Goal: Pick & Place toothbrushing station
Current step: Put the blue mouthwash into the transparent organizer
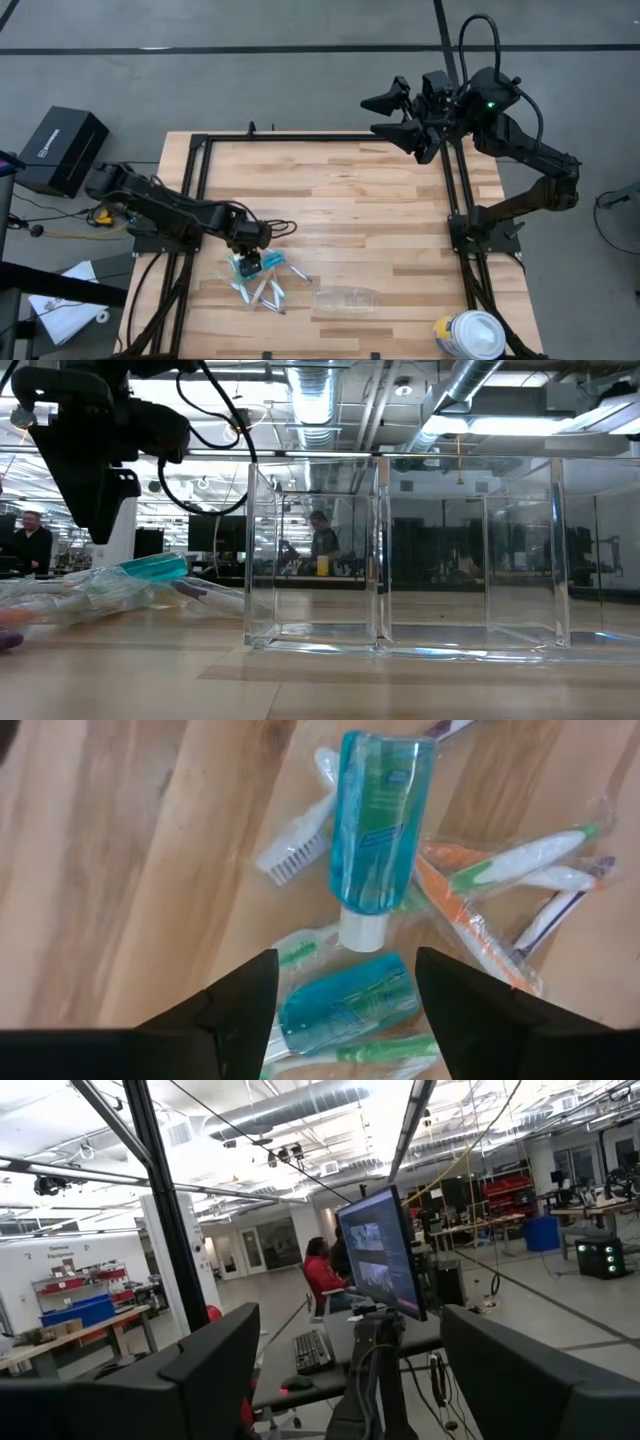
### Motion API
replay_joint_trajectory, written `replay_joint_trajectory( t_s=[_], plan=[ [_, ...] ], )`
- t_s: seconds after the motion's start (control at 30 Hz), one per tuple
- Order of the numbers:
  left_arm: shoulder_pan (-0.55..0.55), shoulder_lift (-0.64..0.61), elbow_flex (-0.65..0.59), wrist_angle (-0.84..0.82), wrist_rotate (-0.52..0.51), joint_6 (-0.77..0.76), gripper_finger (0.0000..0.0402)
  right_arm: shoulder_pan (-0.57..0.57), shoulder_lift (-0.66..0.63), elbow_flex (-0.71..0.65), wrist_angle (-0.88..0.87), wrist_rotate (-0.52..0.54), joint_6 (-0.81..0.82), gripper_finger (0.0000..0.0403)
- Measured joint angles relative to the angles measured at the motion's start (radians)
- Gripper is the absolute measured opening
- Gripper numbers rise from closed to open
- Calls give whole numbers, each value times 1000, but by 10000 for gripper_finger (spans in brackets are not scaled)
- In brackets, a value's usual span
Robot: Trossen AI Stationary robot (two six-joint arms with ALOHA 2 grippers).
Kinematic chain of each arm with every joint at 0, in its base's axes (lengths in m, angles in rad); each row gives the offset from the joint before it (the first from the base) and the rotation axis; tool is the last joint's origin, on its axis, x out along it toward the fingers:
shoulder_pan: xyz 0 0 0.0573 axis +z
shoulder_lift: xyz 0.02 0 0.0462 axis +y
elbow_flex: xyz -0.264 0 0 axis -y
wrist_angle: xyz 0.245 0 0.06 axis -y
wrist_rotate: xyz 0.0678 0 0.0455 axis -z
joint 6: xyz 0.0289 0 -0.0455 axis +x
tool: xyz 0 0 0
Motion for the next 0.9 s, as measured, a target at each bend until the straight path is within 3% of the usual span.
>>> replay_joint_trajectory(
  t_s=[0.9],
  plan=[
    [-62,170,0,94,-4,-23,233,0,0,0,0,-50,0,302]
  ],
)
